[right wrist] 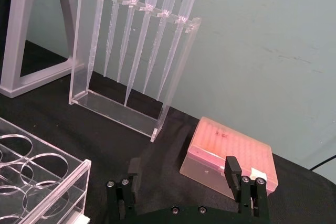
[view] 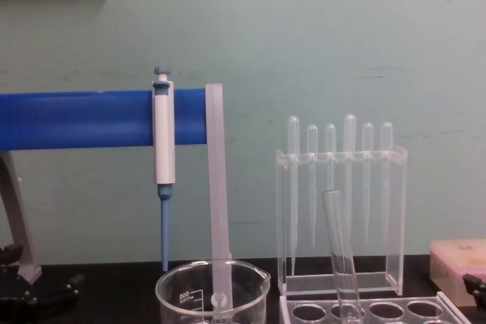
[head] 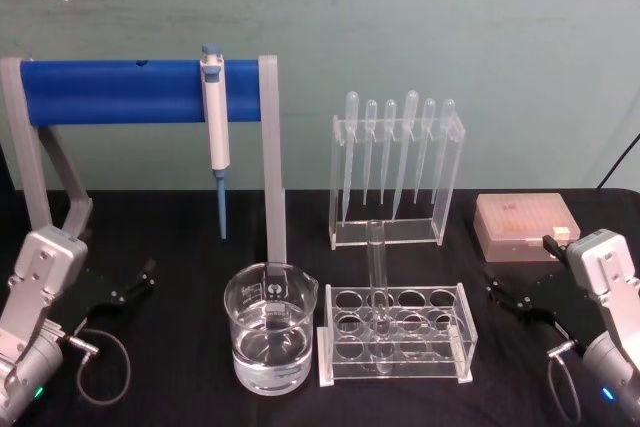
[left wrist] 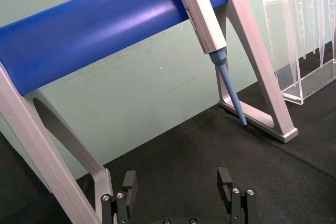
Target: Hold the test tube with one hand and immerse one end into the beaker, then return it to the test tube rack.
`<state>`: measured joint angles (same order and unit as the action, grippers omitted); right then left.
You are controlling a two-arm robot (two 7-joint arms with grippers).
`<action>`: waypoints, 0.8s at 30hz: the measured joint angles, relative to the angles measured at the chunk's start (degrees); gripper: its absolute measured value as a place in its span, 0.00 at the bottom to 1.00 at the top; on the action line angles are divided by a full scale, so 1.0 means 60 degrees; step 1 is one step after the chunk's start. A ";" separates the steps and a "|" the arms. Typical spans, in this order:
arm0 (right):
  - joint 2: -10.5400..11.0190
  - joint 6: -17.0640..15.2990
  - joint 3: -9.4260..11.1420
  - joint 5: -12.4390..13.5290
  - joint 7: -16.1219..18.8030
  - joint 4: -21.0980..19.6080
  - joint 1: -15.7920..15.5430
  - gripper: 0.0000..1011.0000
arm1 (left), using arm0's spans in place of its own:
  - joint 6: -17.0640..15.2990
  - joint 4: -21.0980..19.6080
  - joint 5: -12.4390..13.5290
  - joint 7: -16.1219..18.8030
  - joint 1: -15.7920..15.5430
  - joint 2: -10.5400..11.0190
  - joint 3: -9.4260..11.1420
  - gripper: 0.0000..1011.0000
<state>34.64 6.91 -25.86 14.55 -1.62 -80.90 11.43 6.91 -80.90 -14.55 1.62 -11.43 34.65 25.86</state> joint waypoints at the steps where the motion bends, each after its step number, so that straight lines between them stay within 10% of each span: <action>1: 0.0000 0.0001 0.0000 0.0001 0.0000 0.0000 0.0000 0.99 | 0.0000 0.0000 0.0000 0.0000 0.0000 0.0000 0.0000 0.99; 24: 0.0000 0.0001 0.0000 0.0000 0.0000 0.0000 0.0000 0.99 | 0.0000 0.0000 0.0000 0.0000 0.0000 0.0000 0.0000 0.99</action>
<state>34.65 6.91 -25.86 14.55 -1.62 -80.90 11.43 6.91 -80.90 -14.55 1.62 -11.43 34.65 25.86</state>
